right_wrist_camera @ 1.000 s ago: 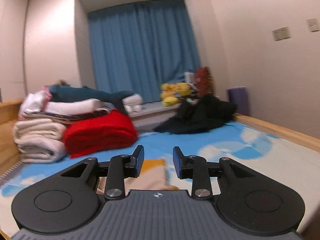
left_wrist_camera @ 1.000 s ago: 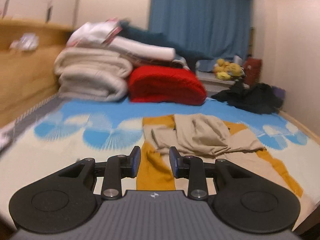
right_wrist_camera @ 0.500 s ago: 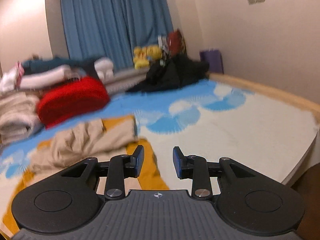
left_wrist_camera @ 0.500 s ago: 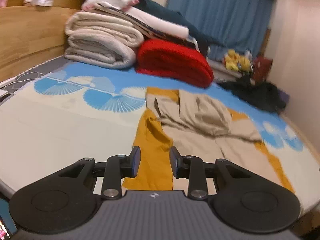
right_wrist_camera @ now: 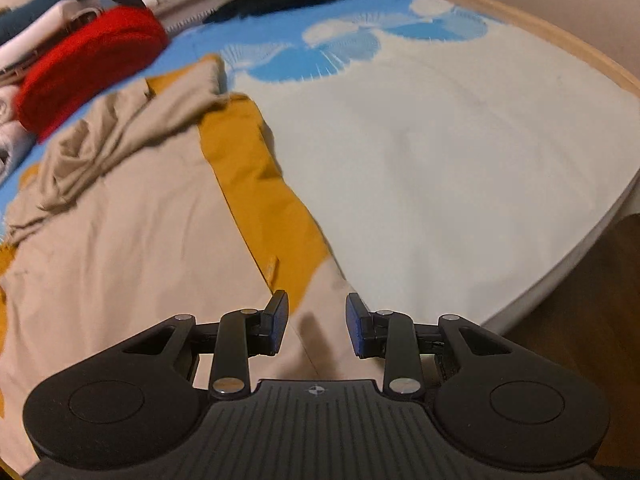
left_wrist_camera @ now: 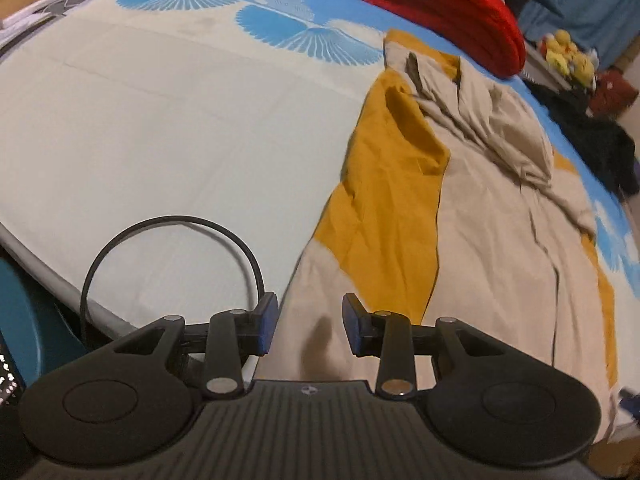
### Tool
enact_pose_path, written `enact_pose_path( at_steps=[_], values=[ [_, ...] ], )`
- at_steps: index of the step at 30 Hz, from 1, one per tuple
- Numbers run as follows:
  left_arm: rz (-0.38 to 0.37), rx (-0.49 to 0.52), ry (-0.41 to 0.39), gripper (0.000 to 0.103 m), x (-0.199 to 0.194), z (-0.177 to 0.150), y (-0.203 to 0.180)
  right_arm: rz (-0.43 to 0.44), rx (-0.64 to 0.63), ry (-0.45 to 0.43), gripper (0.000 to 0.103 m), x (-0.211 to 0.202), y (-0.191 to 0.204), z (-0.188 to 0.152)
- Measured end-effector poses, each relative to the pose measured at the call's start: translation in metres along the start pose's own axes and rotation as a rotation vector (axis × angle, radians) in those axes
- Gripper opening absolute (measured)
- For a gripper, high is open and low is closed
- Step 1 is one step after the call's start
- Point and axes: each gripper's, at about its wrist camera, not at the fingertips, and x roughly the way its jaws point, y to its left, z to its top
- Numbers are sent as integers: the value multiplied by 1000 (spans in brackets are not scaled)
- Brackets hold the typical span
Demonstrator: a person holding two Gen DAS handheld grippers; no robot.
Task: Fold large clothes
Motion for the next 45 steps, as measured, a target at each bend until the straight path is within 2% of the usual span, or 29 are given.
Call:
enact_pose_path(
  at_steps=[4, 7, 9, 14, 15, 16, 17, 18, 19, 22, 24, 25, 30, 37, 38, 40, 42, 45],
  values=[
    [-6, -6, 48, 42, 9, -1, 0, -19, 2, 40, 33, 6, -1, -5],
    [31, -5, 87, 42, 17, -8, -1, -38, 6, 83, 33, 13, -3, -8],
    [65, 11, 96, 42, 19, -11, -1, -41, 12, 93, 33, 15, -4, -7],
    [61, 47, 106, 41, 20, -14, -3, -46, 36, 95, 33, 17, -8, -7],
    [55, 61, 108, 37, 20, -14, -5, -47, 38, 96, 33, 17, -9, -7],
    [46, 80, 109, 18, 21, -15, -9, -48, 38, 98, 33, 18, -9, -7],
    [39, 92, 106, 10, 21, -15, -11, -49, 34, 100, 33, 18, -9, -7],
    [25, 98, 92, 7, 18, -15, -12, -49, 28, 103, 33, 19, -8, -7],
    [4, 102, 66, 7, 12, -14, -14, -48, 21, 104, 33, 19, -7, -8],
    [-22, 110, 30, 9, 5, -13, -16, -14, 28, 96, 17, 16, -8, -7],
    [-7, 90, 61, 11, 11, -15, -13, 24, 39, 88, 17, 13, -8, -6],
    [8, 86, 78, 15, 14, -16, -11, 27, 41, 93, 17, 14, -8, -7],
    [39, 120, 94, 23, 17, -19, -15, -1, 36, 125, 18, 17, -6, -11],
    [59, 152, 101, 24, 23, -20, -19, -3, -7, 139, 17, 18, -1, -15],
    [60, 156, 100, 24, 23, -21, -19, -1, -13, 138, 12, 18, 0, -16],
    [58, 169, 87, 7, 20, -21, -21, 10, -25, 137, 0, 17, 2, -16],
    [40, 190, 56, 4, 12, -19, -26, 35, -24, 122, 0, 13, 2, -15],
    [-1, 265, -16, 3, -13, -15, -41, 86, -22, 31, 0, -8, 6, -8]
  ],
)
